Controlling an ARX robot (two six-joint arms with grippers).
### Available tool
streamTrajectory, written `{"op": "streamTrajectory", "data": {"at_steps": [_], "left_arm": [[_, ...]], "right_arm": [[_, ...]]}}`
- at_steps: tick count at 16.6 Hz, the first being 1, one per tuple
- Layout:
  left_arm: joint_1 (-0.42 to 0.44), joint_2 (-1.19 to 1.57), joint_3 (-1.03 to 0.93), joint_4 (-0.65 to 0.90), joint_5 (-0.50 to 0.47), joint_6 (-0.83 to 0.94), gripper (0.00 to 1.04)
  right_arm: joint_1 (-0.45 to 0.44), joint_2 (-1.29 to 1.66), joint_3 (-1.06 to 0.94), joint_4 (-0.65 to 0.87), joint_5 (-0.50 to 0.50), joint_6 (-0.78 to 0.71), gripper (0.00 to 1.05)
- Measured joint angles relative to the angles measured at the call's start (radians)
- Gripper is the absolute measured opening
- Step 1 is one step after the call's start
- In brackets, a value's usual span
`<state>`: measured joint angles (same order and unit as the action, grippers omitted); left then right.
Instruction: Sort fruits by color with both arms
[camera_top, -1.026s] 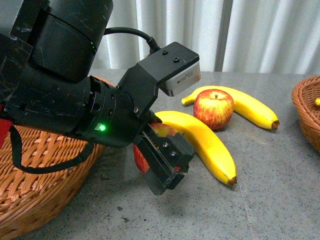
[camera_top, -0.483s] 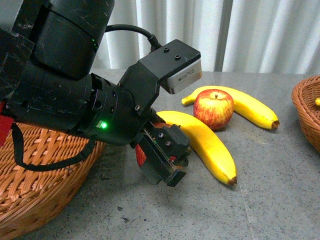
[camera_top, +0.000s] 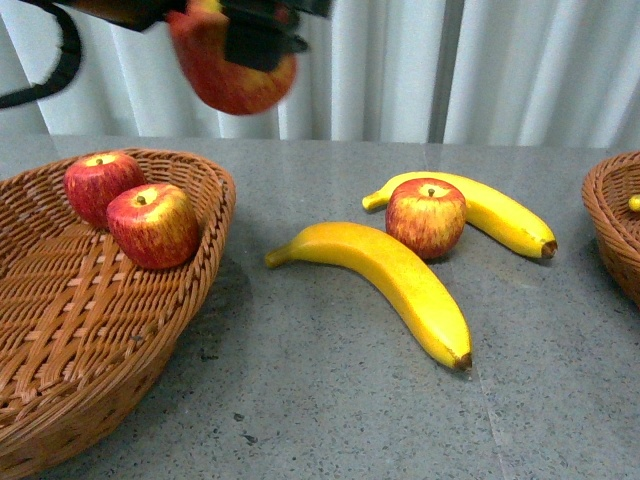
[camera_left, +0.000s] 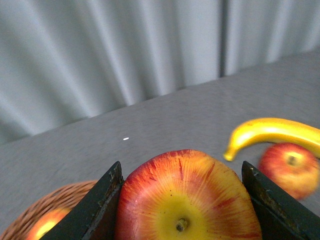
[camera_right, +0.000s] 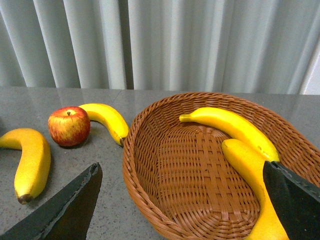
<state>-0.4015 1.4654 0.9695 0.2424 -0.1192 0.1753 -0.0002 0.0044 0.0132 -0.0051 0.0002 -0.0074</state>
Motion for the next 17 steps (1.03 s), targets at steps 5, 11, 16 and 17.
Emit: {"op": "streamTrajectory", "data": {"at_steps": [5,11,16,17], "left_arm": [[0.244,-0.057,-0.111,-0.050,-0.218,-0.307,0.62],[0.290,-0.057,-0.206,-0.089,-0.312,-0.509,0.62],[0.272,-0.090,-0.223,-0.083,-0.319,-0.522,0.90],[0.256,-0.111,-0.224,-0.085,-0.326,-0.527,0.98]], "right_arm": [[0.000,0.000,0.000,0.000,0.000,0.000,0.98],[0.000,0.000,0.000,0.000,0.000,0.000,0.98],[0.000,0.000,0.000,0.000,0.000,0.000,0.98],[0.000,0.000,0.000,0.000,0.000,0.000,0.98]]}}
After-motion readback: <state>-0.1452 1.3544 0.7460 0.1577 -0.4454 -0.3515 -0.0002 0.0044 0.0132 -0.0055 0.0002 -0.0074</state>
